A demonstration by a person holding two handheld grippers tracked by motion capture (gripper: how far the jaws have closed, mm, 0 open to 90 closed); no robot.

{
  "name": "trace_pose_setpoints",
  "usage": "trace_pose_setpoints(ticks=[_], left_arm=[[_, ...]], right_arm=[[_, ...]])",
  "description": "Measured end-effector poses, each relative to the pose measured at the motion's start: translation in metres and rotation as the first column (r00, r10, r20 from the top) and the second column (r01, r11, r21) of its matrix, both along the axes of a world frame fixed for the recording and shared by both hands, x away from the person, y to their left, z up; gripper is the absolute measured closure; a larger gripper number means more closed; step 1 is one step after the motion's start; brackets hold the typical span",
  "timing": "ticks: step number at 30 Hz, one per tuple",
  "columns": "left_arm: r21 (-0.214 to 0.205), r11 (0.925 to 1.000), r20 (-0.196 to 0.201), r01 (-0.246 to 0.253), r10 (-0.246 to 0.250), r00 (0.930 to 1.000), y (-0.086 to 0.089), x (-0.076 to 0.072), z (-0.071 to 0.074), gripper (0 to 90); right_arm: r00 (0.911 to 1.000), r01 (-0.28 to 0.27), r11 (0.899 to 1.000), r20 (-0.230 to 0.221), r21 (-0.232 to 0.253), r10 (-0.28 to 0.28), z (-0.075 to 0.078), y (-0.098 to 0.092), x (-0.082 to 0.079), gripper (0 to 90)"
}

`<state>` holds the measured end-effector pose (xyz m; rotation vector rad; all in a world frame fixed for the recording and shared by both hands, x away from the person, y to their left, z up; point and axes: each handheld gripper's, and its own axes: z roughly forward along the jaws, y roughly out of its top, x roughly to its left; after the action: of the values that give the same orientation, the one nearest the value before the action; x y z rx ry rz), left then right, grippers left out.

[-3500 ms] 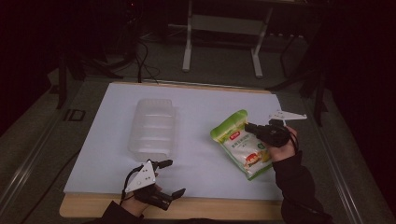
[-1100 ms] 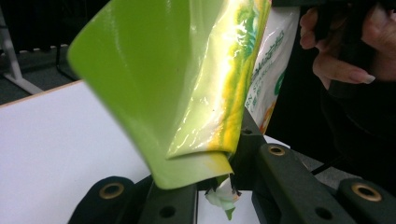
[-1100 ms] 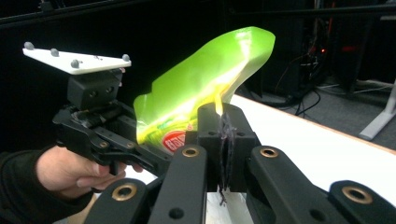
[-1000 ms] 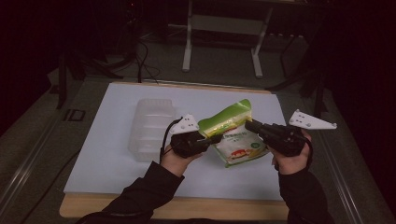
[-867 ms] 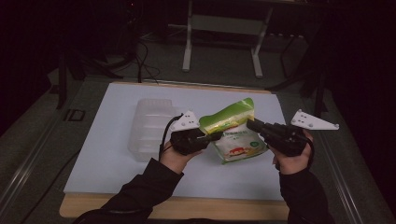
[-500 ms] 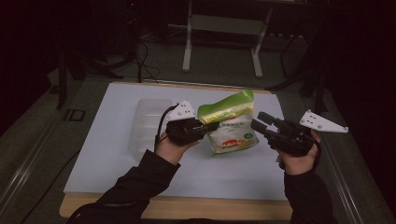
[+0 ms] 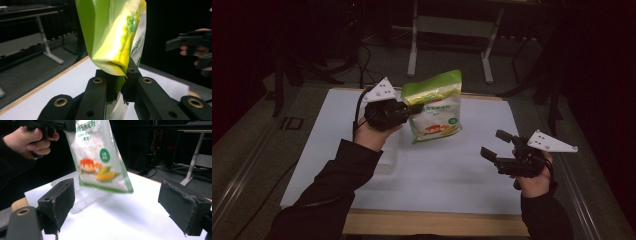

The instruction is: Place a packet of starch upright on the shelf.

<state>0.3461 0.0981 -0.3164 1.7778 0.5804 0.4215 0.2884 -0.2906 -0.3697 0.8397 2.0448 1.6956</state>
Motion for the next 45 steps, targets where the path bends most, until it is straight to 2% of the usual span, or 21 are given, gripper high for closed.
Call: trace_pose_setpoints(ticks=[6, 10, 15, 17, 18, 19, 22, 28, 29, 33, 35, 38, 42, 45], left_arm=[[0.017, 0.9991, -0.004, -0.038, 0.038, 0.9993, 0.020, 0.009, -0.001, 83.6], [0.038, 0.9978, 0.005, -0.054, 0.054, 0.9985, 0.032, 0.013, -0.002, 83.6], [0.053, 0.9955, 0.003, -0.079, 0.078, 0.9969, 0.051, 0.023, -0.005, 83.6], [0.053, 0.9955, 0.003, -0.079, 0.078, 0.9969, 0.051, 0.023, -0.005, 83.6], [0.069, 0.9925, 0.002, -0.101, 0.101, 0.9949, 0.063, 0.031, -0.008, 83.6], [0.075, 0.9919, 0.004, -0.103, 0.103, 0.9947, 0.066, 0.033, -0.009, 83.6], [0.073, 0.9913, 0.010, -0.109, 0.109, 0.9940, 0.076, 0.040, -0.013, 83.6], [0.061, 0.9888, 0.023, -0.136, 0.135, 0.9906, 0.094, 0.052, -0.020, 83.5], [0.055, 0.9885, 0.031, -0.141, 0.140, 0.9897, 0.101, 0.058, -0.023, 83.6], [0.050, 0.9910, 0.031, -0.124, 0.123, 0.9919, 0.113, 0.070, -0.029, 83.6], [0.070, 0.9907, 0.032, -0.117, 0.115, 0.9928, 0.117, 0.078, -0.033, 83.6], [0.115, 0.9861, 0.030, -0.120, 0.117, 0.9926, 0.121, 0.089, -0.040, 83.6], [0.110, 0.9888, 0.017, -0.101, 0.099, 0.9949, 0.130, 0.101, -0.049, 83.6], [0.109, 0.9917, 0.010, -0.068, 0.067, 0.9977, 0.137, 0.111, -0.055, 83.6]], right_arm=[[0.9996, -0.014, 0.999, -0.024, 0.051, 0.015, -0.010, -0.007, -0.004, 14.2], [0.9992, -0.012, 1.000, -0.038, 0.017, 0.013, -0.016, -0.010, -0.008, 14.1], [0.9981, -0.020, 1.000, -0.059, 0.020, 0.021, -0.022, -0.015, -0.011, 14.1], [0.9980, -0.019, 1.000, -0.059, 0.024, 0.020, -0.023, -0.016, -0.011, 14.1], [0.9978, -0.013, 1.000, -0.065, 0.025, 0.014, -0.026, -0.018, -0.011, 14.1], [0.9976, -0.016, 1.000, -0.066, 0.026, 0.018, -0.027, -0.018, -0.011, 14.1], [0.9976, -0.012, 1.000, -0.068, 0.013, 0.013, -0.029, -0.019, -0.011, 14.1], [0.9967, -0.005, 1.000, -0.081, 0.017, 0.006, -0.035, -0.019, -0.009, 14.2], [0.9962, -0.005, 1.000, -0.087, 0.015, 0.006, -0.035, -0.019, -0.009, 14.2], [0.9957, -0.012, 1.000, -0.092, 0.015, 0.013, -0.037, -0.018, -0.008, 14.2], [0.9952, -0.014, 1.000, -0.097, 0.014, 0.015, -0.039, -0.018, -0.007, 14.2], [0.9942, -0.015, 1.000, -0.106, 0.014, 0.017, -0.040, -0.018, -0.007, 14.2], [0.9932, -0.013, 1.000, -0.116, 0.024, 0.016, -0.042, -0.020, -0.005, 14.2], [0.9920, -0.012, 1.000, -0.125, 0.027, 0.015, -0.043, -0.020, -0.004, 14.3]])
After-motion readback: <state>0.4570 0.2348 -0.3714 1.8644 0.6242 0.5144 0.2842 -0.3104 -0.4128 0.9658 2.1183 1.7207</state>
